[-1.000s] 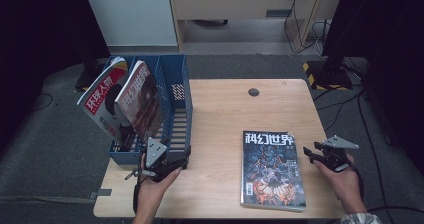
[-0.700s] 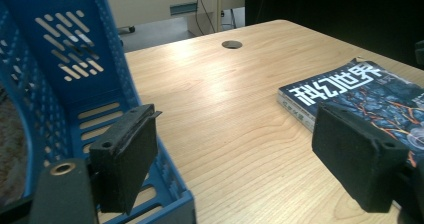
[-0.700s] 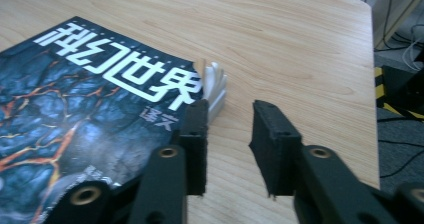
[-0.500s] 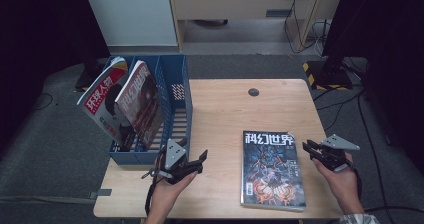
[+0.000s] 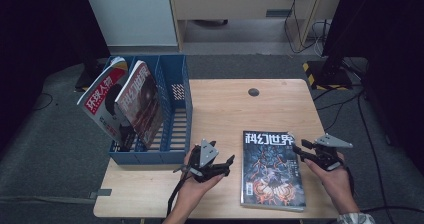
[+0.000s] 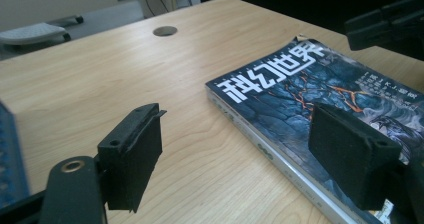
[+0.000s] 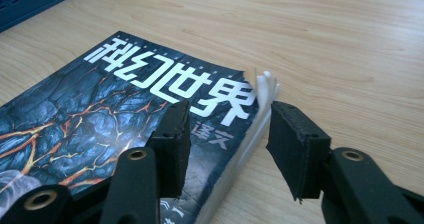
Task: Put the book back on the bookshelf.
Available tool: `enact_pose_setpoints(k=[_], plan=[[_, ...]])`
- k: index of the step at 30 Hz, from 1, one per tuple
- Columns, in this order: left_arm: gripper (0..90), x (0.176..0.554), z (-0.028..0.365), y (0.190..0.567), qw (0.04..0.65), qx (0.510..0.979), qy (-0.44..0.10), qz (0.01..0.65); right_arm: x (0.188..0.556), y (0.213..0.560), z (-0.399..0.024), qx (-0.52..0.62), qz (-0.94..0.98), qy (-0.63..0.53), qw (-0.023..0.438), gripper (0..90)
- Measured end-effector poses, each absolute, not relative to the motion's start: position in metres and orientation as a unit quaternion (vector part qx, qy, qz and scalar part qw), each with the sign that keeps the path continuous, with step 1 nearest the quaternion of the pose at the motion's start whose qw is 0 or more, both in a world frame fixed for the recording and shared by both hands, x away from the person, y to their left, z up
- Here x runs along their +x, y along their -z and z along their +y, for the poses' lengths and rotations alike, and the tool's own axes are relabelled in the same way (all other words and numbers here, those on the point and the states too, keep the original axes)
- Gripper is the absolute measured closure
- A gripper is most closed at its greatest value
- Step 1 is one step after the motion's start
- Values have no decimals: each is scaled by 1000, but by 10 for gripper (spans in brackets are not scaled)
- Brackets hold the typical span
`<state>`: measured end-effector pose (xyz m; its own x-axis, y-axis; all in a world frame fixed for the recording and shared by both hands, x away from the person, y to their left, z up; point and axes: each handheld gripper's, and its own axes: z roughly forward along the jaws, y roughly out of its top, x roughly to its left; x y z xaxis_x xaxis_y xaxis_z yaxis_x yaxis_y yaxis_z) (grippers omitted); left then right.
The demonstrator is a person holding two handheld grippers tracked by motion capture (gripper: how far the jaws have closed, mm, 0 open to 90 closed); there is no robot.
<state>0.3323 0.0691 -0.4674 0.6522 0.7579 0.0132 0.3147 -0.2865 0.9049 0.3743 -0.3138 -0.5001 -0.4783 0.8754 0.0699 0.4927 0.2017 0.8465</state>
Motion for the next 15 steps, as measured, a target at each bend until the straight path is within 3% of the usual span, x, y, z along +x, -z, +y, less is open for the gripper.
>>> enact_pose_setpoints(k=[8, 15], plan=[[208, 354, 47, 483, 463, 793, -209, 335, 384, 509, -308, 463, 747, -431, 203, 476], [196, 348, 40, 499, 448, 809, -193, 328, 389, 516, -307, 468, 753, -425, 184, 476]])
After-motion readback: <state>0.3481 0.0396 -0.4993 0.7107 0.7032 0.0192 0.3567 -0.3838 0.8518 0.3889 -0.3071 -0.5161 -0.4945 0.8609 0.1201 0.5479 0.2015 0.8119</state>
